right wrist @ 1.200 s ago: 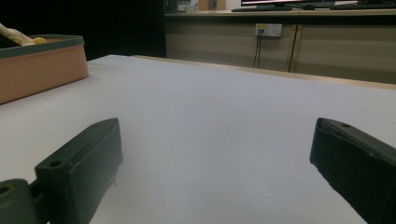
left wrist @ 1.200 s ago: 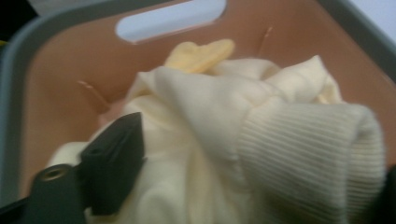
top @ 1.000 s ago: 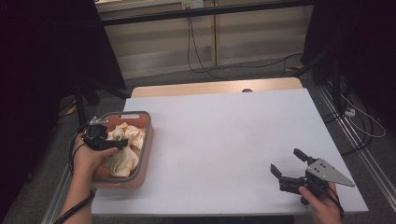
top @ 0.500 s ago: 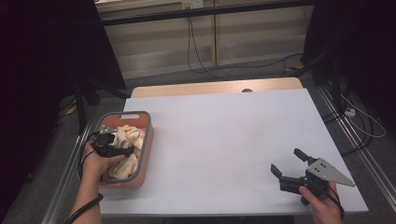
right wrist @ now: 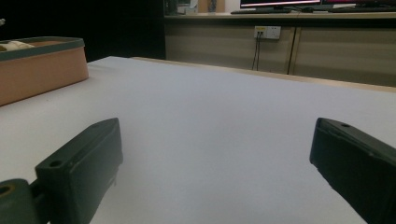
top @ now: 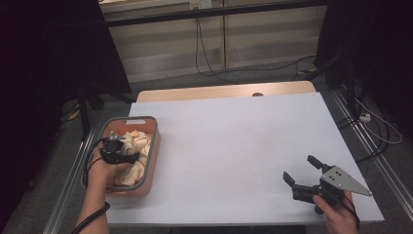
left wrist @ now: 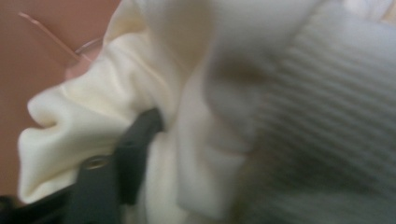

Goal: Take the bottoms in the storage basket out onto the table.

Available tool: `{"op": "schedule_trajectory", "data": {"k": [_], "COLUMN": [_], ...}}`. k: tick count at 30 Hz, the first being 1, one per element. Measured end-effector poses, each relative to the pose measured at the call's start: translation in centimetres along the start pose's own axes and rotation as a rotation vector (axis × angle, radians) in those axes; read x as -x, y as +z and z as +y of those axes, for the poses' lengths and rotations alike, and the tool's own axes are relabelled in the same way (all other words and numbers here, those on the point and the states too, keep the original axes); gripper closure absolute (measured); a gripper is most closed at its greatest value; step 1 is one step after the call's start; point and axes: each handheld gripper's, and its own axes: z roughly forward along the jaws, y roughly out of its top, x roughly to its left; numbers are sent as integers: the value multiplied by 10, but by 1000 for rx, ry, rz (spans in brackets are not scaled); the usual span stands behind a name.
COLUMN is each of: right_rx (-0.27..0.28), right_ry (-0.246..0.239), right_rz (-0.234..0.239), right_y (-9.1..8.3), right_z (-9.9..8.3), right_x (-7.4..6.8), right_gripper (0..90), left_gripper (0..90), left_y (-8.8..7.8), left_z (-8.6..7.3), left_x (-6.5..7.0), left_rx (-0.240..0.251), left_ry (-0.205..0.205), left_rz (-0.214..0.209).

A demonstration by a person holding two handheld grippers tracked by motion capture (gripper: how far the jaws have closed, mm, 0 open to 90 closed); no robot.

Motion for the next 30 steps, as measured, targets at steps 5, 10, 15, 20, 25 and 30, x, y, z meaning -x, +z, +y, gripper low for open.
{"op": "schedule_trajectory", "data": {"k": [5,10,15,20,25,30], "right_rx": [-1,-1,-2,0,3,0], "right_ry": [-5,1,1,5,16,7], "right_rz": [2,0,6,2,-1,0], "right_y": [1,1,3,3,3,3], "right_z": [0,0,0,0,0,0], "right_x": [1,1,1,2,2,2], "right_gripper": [24,24,24,23,23,23], "left_gripper": [597,667,711,718,718,718], "left_y": [-3,-8,-19,-39,-66,-94], "left_z": [5,10,21,35,58,79], "left_x": [-2,-2,-3,-6,-7,-7], "left_rx": [-25,-39,-39,-5,16,49], "left_ry": [-61,-123,-160,-172,-149,-139], "left_rz": [-17,-12,-50,-68,-96,-108]}}
